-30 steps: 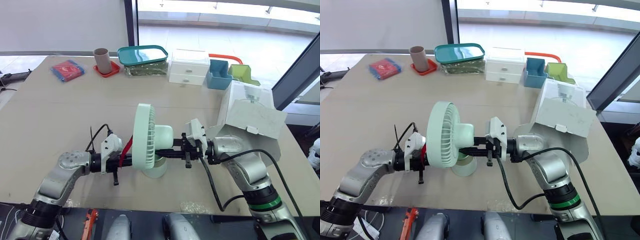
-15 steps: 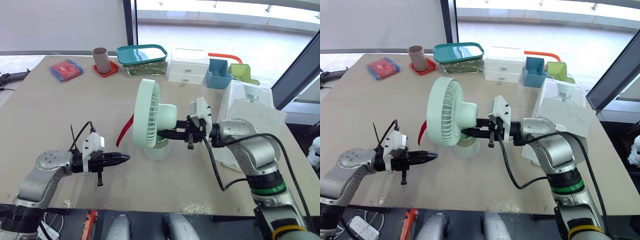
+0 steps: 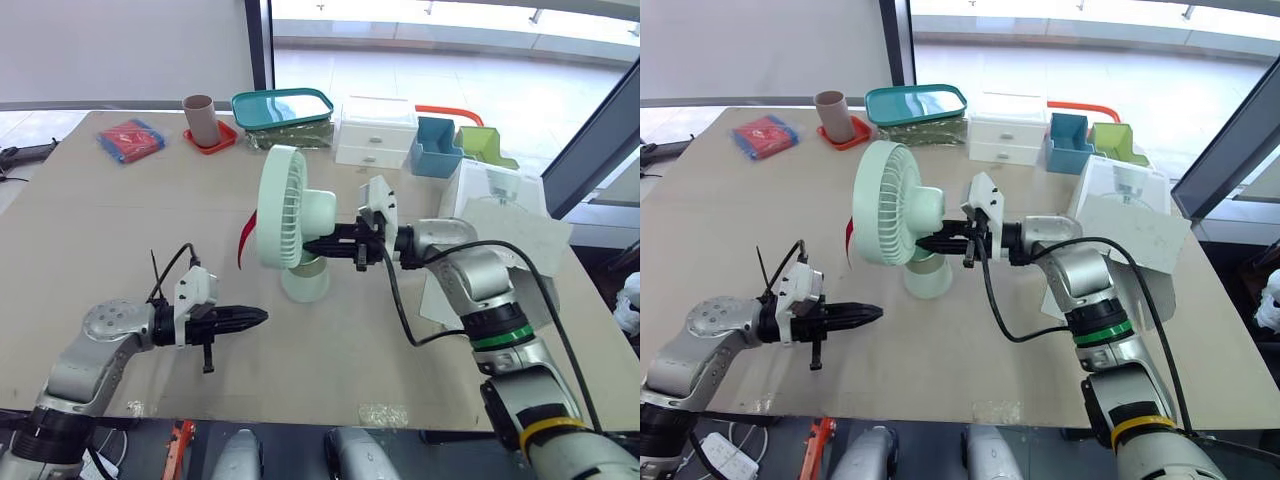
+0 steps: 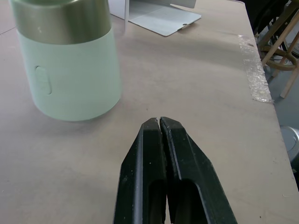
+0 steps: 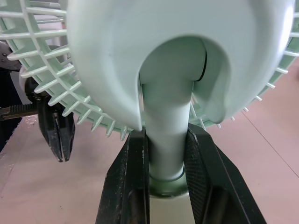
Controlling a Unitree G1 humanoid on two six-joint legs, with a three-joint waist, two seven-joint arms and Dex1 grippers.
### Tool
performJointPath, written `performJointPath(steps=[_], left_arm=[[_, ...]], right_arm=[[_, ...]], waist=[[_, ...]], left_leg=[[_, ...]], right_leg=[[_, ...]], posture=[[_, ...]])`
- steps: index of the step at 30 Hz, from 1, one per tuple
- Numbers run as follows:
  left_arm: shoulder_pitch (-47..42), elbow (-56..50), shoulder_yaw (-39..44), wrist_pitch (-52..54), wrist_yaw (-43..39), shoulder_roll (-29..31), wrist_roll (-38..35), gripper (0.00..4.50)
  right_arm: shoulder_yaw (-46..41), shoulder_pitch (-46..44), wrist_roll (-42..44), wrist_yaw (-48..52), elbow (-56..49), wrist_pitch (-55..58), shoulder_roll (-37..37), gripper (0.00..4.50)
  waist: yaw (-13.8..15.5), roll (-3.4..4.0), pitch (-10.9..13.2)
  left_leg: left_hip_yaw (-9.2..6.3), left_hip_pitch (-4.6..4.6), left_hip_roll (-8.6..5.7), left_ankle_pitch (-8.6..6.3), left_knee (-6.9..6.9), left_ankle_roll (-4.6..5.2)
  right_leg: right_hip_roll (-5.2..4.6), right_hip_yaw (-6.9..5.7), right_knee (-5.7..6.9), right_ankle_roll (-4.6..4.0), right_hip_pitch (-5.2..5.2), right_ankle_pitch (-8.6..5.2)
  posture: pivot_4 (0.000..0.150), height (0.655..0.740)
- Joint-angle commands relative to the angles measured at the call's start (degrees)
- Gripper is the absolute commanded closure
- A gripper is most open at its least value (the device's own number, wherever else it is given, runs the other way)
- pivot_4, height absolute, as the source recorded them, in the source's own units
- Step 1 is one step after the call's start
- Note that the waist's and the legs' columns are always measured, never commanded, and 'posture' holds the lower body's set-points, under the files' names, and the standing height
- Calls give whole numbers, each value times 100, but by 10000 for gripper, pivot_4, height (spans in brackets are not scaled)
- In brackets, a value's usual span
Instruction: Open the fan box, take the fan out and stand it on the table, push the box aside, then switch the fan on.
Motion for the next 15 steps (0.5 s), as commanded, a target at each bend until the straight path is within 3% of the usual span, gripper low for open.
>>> performJointPath(steps=[1, 8, 15], left_arm=[[-19, -240, 99, -66, 122, -53, -79, 43632], [32, 18, 479, -854, 294, -280, 19, 43632], [162, -203, 542, -679, 393, -304, -198, 43632]], right_arm=[[38, -491, -144, 457, 750, -645, 320, 40664], [2, -616, -297, 628, 1334, -961, 445, 40664], [-21, -688, -382, 773, 1684, -1121, 509, 40664]], waist=[[-32, 1, 0], [-24, 1, 1], [-45, 1, 1]], left_leg=[[1, 4, 7, 0, -1, 0], [-1, 2, 5, 0, -1, 0], [0, 8, 10, 0, 0, 0]], right_leg=[[4, -5, 2, -9, -1, 6], [-1, -9, 2, -10, -1, 6], [2, -13, 5, -18, 1, 11]], posture=[[1500, 7400], [1500, 7400], [1500, 7400]])
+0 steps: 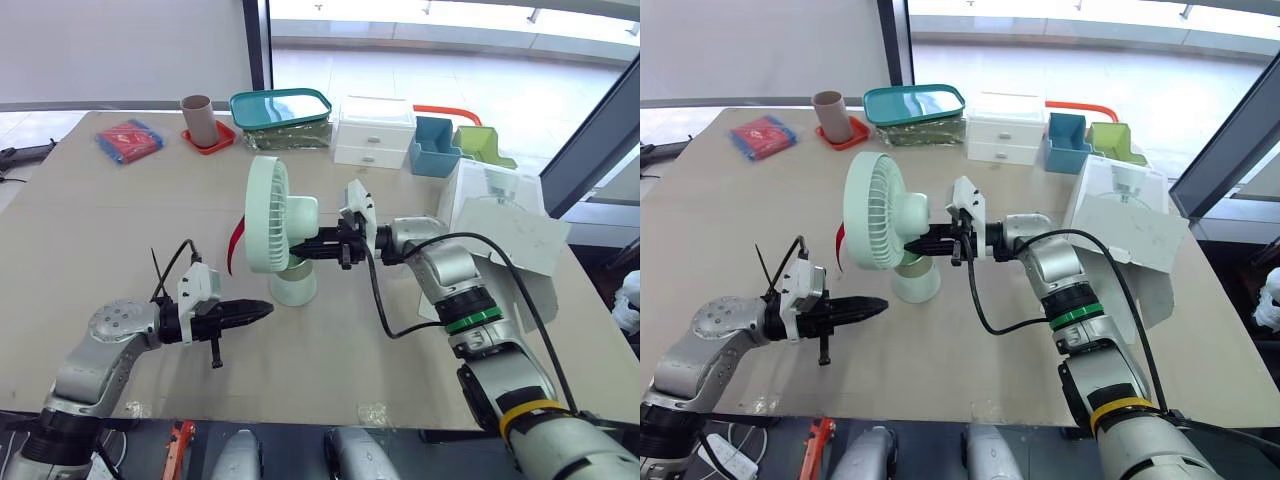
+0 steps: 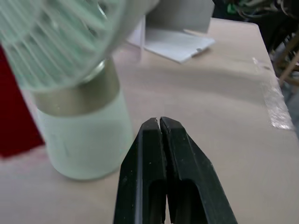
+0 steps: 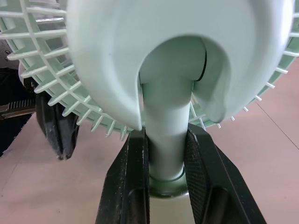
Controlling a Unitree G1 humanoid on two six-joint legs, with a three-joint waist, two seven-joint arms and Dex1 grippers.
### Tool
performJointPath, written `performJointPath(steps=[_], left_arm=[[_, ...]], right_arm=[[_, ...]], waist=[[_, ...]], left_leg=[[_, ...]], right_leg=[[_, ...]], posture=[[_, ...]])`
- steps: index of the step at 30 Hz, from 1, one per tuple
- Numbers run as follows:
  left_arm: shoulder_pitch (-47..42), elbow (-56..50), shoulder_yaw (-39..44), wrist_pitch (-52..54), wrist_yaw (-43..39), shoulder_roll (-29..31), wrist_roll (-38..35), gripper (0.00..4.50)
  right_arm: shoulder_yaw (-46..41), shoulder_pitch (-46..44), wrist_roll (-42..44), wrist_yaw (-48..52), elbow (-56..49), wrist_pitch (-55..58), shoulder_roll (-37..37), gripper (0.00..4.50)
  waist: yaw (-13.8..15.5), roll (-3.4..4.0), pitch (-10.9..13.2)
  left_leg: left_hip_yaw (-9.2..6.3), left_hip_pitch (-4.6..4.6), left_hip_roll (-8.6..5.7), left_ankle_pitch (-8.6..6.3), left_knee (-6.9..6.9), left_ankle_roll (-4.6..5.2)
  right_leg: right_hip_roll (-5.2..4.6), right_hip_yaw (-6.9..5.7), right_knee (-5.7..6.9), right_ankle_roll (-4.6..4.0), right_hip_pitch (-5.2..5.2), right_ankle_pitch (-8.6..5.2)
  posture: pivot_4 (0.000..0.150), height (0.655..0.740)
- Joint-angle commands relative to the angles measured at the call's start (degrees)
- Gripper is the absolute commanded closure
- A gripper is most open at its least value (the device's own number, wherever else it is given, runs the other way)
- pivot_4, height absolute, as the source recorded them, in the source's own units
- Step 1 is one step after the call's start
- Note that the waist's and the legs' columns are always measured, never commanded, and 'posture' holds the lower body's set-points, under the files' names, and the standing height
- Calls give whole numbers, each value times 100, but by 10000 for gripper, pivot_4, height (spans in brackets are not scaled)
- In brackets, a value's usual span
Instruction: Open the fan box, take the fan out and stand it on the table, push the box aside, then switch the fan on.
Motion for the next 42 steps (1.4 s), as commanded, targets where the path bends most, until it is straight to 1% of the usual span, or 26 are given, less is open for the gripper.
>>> performJointPath(steps=[1, 9, 10, 11, 12, 13, 14, 15, 16, 17, 18, 19, 20, 23, 28, 29, 31, 32, 33, 35, 36, 37, 39, 40, 41, 42], left_arm=[[123, -280, 168, 99, 104, 1, -239, 43632], [322, -475, 158, 139, 202, 14, -290, 43632], [346, -478, 141, 118, 190, 29, -261, 45000], [358, -456, 100, 56, 165, 42, -204, 45000], [362, -433, 72, 8, 155, 42, -166, 45000], [363, -418, 56, -20, 152, 39, -147, 45000], [354, -408, 45, -23, 160, 23, -147, 45000], [339, -383, 23, -38, 159, 4, -135, 45000], [325, -356, 1, -65, 147, -11, -120, 45000], [288, -314, -25, -88, 144, -35, -102, 45000], [263, -287, -43, -103, 143, -50, -89, 45000], [227, -261, -54, -103, 141, -67, -93, 45000], [195, -234, -61, -106, 136, -80, -94, 45000], [125, -141, -55, -147, 148, -104, -68, 45000], [54, -10, -36, -191, 181, -102, -19, 45000], [67, -11, -45, -151, 234, -99, 10, 42363], [118, -41, -30, -28, 333, -113, -15, 38453], [135, -43, -33, -7, 359, -112, -1, 33380], [158, -55, -29, 26, 393, -114, -2, 31104], [200, -79, -25, 38, 448, -116, 19, 23561], [240, -105, -25, 31, 465, -106, 36, 22978], [267, -122, -27, 22, 473, -98, 51, 18424], [426, -190, -33, 5, 611, -94, 171, 12854], [499, -215, -39, -31, 670, -91, 242, 11044], [570, -218, -66, -29, 768, -101, 338, 11044], [625, -208, -99, -40, 854, -121, 432, 8556]], right_arm=[[-184, -234, -27, 157, 242, -263, 75, 40664], [-239, -275, -66, 264, 440, -328, 94, 40664], [-240, -278, -75, 278, 456, -323, 94, 32359], [-259, -287, -79, 297, 462, -313, 93, 28694], [-274, -292, -81, 307, 443, -295, 86, 26641], [-284, -295, -81, 312, 428, -282, 82, 22963], [-293, -290, -73, 322, 398, -257, 68, 22963], [-283, -257, -73, 342, 329, -235, 34, 20020], [-275, -220, -75, 356, 269, -223, 3, 15735], [-274, -170, -78, 362, 208, -207, -43, 15735], [-275, -137, -82, 366, 175, -202, -73, 10069], [-281, -78, -82, 363, 100, -184, -124, 8056], [-298, -21, -84, 358, 19, -168, -173, 7047], [-372, 103, -58, 343, -195, -91, -294, 1207], [-546, 622, 56, 299, -1012, 175, -764, 1207], [-625, 838, 99, 257, -1305, 257, -903, 345], [-796, 1384, 174, 164, -1974, 395, -1196, 0], [-875, 1662, 218, 119, -2318, 483, -1317, 0], [-947, 1935, 291, 53, -2668, 603, -1418, 0], [-1032, 2342, 389, -58, -3184, 752, -1559, 0], [-1069, 2545, 425, -117, -3433, 815, -1606, 0], [-1093, 2673, 448, -159, -3595, 859, -1636, 0], [-1198, 3322, 522, -473, -4227, 972, -1611, 0], [-1238, 3572, 559, -625, -4460, 1025, -1586, 0], [-1243, 3843, 486, -768, -4546, 941, -1534, 0], [-1184, 4082, 295, -866, -4528, 727, -1511, 0]], waist=[[-4, 0, 0], [-12, 0, 0], [-12, 0, 0], [-12, 0, 0], [-12, 0, 0], [-12, 0, 0], [-12, 0, 0], [-12, 0, 0], [-12, 0, 0], [-12, 0, 0], [-12, 0, 0], [-12, 1, 0], [-12, 1, 0], [-9, 1, 0], [-9, 1, 0], [-10, 1, 0], [-6, 1, 0], [9, 0, 0], [31, 0, 0], [48, 0, 0], [51, 0, 0], [53, 0, 0], [48, 1, 0], [39, 1, 0], [15, 1, 0], [6, 1, 0]], left_leg=[[0, 0, -1, 0, 0, 0], [0, 3, 1, 0, 1, 0], [-1, 3, 1, 0, 1, 0], [-1, 3, 0, 0, 1, -1], [-1, 3, 0, 0, 1, -1], [-1, 3, 0, 0, 1, -1], [0, 3, 0, 0, 1, -1], [-1, 3, 0, 0, 1, -1], [-1, 3, 0, 0, 1, -1], [-1, 3, 0, 1, 1, -1], [-1, 3, -1, 0, 1, -1], [-1, 3, 0, 1, 1, -1], [0, 3, 0, 0, 1, -1], [-1, 2, -1, 0, 1, -1], [-1, 2, -2, 0, 0, -1], [-1, 1, -2, 0, 0, -1], [-1, 1, -2, 0, 0, -1], [-3, 1, -2, 0, 0, -1], [-5, -1, -3, 0, -1, 0], [-5, -4, -7, 0, -1, 0], [-5, -5, -9, 0, -1, 0], [-5, -6, -9, 0, -1, 0], [-4, -5, -10, -1, -1, 1], [-4, -2, -9, -1, -1, 1], [-1, 0, -8, -1, 0, 0], [2, 4, -6, -1, 1, 1]], right_leg=[[0, 1, 0, 0, 0, 0], [1, 0, 2, -2, 2, 1], [0, -1, 2, -2, 2, 1], [0, -1, 2, -2, 2, 1], [0, 0, 2, -2, 2, 1], [0, 0, 2, -2, 2, 1], [0, 0, 2, -2, 2, 1], [0, 0, 2, -2, 2, 1], [0, -1, 2, -2, 3, 1], [0, -1, 2, -2, 3, 1], [0, 0, 2, -2, 3, 1], [0, 0, 2, -2, 3, 1], [0, 0, 2, -2, 1, 1], [0, 0, 2, -1, 2, 1], [-1, -1, 1, 0, 2, 0], [0, 1, 1, 0, 2, 0], [-1, 1, 1, 0, 2, 0], [0, -1, 1, 2, 3, -1], [-2, -2, 0, 8, 5, -5], [-5, 0, -2, 10, 4, -7], [-7, 1, -2, 12, 4, -8], [-7, 1, -3, 12, 4, -8], [-6, 4, -3, 14, 4, -9], [-5, 5, -2, 14, 5, -9], [-2, 8, -2, 12, 6, -8], [2, 13, -2, 11, 6, -7]], posture=[[1500, 7400], [1500, 7400], [1500, 7400], [1500, 7400], [1500, 7400], [1500, 7400], [1500, 7400], [1500, 7400], [1500, 7400], [1500, 7400], [1500, 7400], [1500, 7400], [1500, 7400], [1500, 7400], [1500, 7400], [1500, 7400], [1500, 7400], [1500, 7400], [1500, 7400], [1500, 7400], [1500, 7400], [1500, 7400], [1500, 7400], [1500, 7400], [1500, 7400], [1500, 7400]])
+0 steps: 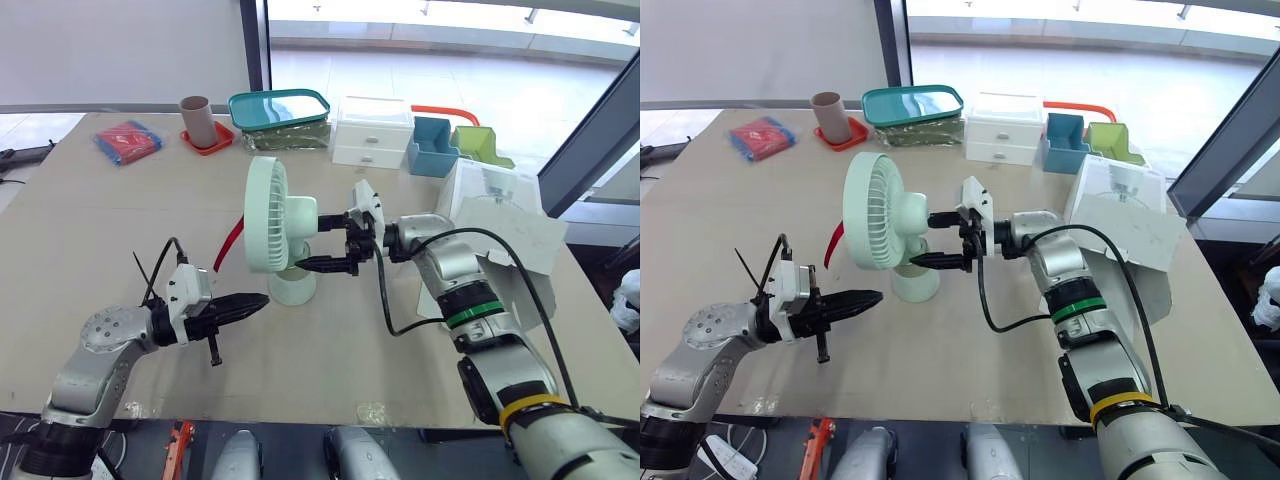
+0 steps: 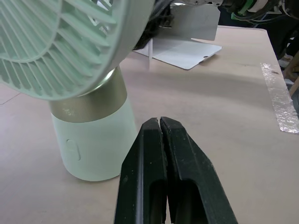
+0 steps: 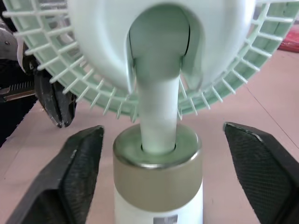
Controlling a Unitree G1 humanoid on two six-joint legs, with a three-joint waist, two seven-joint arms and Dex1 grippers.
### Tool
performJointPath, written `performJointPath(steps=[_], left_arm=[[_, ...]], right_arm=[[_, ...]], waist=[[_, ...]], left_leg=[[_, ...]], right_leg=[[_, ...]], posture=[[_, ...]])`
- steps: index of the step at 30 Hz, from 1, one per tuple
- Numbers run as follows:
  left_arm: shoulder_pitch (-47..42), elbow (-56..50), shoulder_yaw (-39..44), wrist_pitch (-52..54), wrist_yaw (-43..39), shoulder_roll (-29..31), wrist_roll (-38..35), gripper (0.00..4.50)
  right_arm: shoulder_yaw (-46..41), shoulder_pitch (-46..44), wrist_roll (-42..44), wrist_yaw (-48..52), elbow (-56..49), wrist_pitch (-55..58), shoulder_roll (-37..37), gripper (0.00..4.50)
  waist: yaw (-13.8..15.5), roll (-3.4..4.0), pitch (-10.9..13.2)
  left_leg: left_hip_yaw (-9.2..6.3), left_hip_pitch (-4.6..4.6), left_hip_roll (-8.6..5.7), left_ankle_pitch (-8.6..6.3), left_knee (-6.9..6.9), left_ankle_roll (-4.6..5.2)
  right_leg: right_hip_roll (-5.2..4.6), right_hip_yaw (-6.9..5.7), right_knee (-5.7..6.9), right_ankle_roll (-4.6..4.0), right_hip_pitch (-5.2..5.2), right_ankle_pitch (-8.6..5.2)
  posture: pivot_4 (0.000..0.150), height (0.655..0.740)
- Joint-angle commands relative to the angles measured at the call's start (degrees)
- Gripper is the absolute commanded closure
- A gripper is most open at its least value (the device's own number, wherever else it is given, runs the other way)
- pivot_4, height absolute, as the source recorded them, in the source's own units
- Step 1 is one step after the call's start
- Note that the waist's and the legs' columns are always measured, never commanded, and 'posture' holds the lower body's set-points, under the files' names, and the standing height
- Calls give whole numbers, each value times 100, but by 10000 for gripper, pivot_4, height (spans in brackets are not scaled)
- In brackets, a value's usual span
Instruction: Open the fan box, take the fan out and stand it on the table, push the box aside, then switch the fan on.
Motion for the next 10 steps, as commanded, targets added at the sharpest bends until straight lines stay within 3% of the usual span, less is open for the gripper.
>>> performJointPath(steps=[1, 3, 4, 6, 9, 10], left_arm=[[441, -262, -46, -141, 522, -28, 509, 8556], [534, -227, -101, -258, 708, -119, 704, 8556], [588, -218, -115, -275, 797, -167, 760, 4754], [667, -207, -139, -310, 905, -207, 860, 3432], [763, -187, -172, -406, 1004, -262, 975, 3432], [822, -141, -183, -489, 1085, -284, 1071, 750]], right_arm=[[-232, 1636, -138, -894, -1260, -299, 169, 0], [-258, 2030, -203, -1230, -1276, -442, 394, 0], [-296, 2167, -218, -1425, -1296, -506, 514, 0], [-300, 2319, -280, -1612, -1320, -627, 604, 0], [-275, 2463, -404, -1746, -1320, -841, 671, 0], [-285, 2531, -401, -1866, -1333, -895, 744, 0]], waist=[[-9, 0, 0], [16, -2, -2], [19, -3, -2], [22, -1, -1], [20, -2, -2], [20, -2, -2]], left_leg=[[-2, 2, 1, 2, 0, 1], [-4, 1, -1, 1, -2, 0], [-5, 0, -2, 1, -2, 0], [-3, 0, -4, 1, 0, -1], [7, 3, -6, 2, 4, -3], [9, 6, -4, 3, 3, -4]], right_leg=[[3, 0, 0, 1, 2, -1], [2, 3, 0, 13, 5, -9], [1, 3, 0, 13, 6, -9], [-1, 5, 0, 14, 6, -9], [-2, 16, 0, 18, 6, -11], [0, 17, 0, 23, 7, -14]], posture=[[1500, 7400], [1500, 7400], [1500, 7400], [1500, 7400], [1500, 7400], [1500, 7400]])
